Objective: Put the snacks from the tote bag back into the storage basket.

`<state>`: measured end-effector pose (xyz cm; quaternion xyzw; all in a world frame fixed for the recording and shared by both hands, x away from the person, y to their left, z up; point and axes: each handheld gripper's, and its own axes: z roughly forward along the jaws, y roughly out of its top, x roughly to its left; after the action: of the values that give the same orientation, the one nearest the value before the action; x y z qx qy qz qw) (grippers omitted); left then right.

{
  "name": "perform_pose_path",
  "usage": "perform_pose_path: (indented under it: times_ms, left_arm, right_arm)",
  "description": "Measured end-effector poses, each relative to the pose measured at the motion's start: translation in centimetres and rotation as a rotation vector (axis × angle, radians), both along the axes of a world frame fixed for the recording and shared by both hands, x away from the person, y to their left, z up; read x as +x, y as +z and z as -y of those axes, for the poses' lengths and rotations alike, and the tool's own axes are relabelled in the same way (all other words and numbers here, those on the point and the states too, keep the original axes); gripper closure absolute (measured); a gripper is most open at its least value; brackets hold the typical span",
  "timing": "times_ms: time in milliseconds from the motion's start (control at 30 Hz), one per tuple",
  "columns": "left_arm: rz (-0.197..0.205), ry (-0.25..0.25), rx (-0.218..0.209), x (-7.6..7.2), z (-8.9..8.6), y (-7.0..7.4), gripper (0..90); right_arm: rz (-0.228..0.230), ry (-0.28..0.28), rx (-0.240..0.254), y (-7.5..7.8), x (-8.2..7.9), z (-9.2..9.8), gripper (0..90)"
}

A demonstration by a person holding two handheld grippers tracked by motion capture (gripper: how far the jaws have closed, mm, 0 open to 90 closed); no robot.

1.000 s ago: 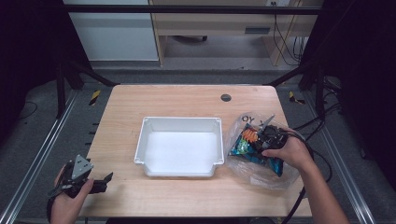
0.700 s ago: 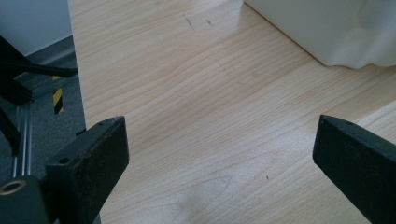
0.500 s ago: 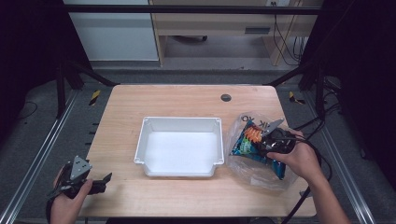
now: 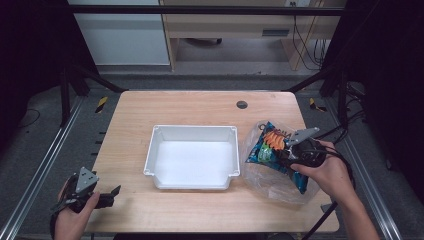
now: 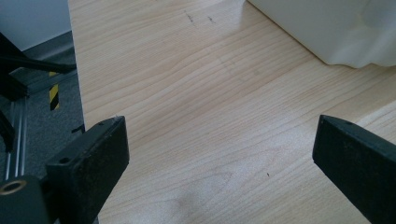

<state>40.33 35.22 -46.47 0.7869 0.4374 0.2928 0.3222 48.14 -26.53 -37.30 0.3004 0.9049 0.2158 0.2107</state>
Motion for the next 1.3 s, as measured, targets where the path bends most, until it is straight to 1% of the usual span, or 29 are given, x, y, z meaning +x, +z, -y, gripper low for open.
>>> perform_pose_path:
  times_ms: [100,133,233,300,433,467,500,533,567,633,733,767,833,967,1000,1033,1100,1167,1233,1300]
  left_arm:
    - [0.004,-0.003,0.001,0.0,0.0,0.1,3.3]
    - [0.004,-0.003,0.001,0.0,0.0,0.0,3.3]
    - [0.001,-0.002,0.003,0.0,-0.1,0.0,3.3]
    - [0.002,-0.002,0.009,-0.1,-0.2,0.0,3.3]
    - [0.015,0.012,0.007,-0.1,-0.3,0.3,3.3]
    - [0.017,0.016,0.006,-0.1,-0.3,0.3,3.3]
    - [0.017,0.019,0.005,0.0,-0.3,0.3,3.3]
    - [0.017,0.019,0.005,0.0,-0.3,0.3,3.3]
    - [0.015,0.019,0.009,-0.1,-0.2,0.3,3.3]
    - [0.013,0.017,0.008,-0.1,-0.1,0.2,3.3]
    - [0.011,0.011,0.011,-0.3,-0.2,0.2,3.3]
    - [0.011,0.01,0.01,-0.3,-0.2,0.2,3.3]
    - [0.014,0.013,0.007,-0.3,-0.3,0.2,3.3]
    - [0.007,0.015,0.01,-0.2,-0.3,0.2,3.2]
    - [0.006,0.016,0.011,-0.2,-0.3,0.2,3.3]
    - [0.005,0.017,0.007,-0.3,-0.3,0.1,3.3]
    - [0.003,0.02,0.004,-0.3,-0.4,0.1,3.2]
    - [0.001,0.019,0.006,-0.2,-0.5,0.1,3.3]
    - [0.002,0.018,0.004,-0.2,-0.5,0.1,3.3]
    - [0.003,0.018,0.001,-0.2,-0.4,0.1,3.3]
  right_arm:
    - [0.016,0.006,0.006,0.4,-0.3,-0.1,41.6]
    - [0.013,0.005,-0.001,0.5,-0.4,-0.1,41.7]
    - [0.024,0.01,0.005,0.8,-0.5,-0.2,41.9]
    - [0.035,0.011,0.017,1.1,-0.7,-0.3,42.0]
    - [0.055,0.021,0.039,1.6,-0.9,-0.4,42.1]
    - [0.07,0.021,0.05,1.9,-1.1,-0.6,42.2]
    - [0.07,0.021,0.05,1.9,-1.1,-0.6,42.2]
    - [0.08,0.021,0.058,2.1,-1.2,-0.7,42.2]
    - [0.096,0.027,0.073,2.7,-1.4,-1.0,42.3]
    - [0.1,0.03,0.078,2.9,-1.4,-1.1,42.3]
    - [0.127,0.036,0.093,3.7,-1.6,-1.8,42.4]
    - [0.137,0.049,0.097,4.0,-1.5,-2.3,42.4]
    - [0.139,0.05,0.096,4.2,-1.5,-2.5,42.5]
    - [0.146,0.081,0.101,4.6,-1.0,-4.0,42.6]
    - [0.149,0.086,0.1,4.7,-0.8,-4.4,42.7]
    - [0.156,0.097,0.108,5.0,-0.4,-5.4,42.8]
    - [0.158,0.104,0.111,5.1,-0.3,-5.7,42.8]
    - [0.164,0.123,0.116,5.3,0.2,-6.7,42.8]
    - [0.163,0.14,0.108,5.3,0.5,-7.5,42.8]
    - [0.159,0.149,0.111,5.3,0.7,-8.2,42.9]
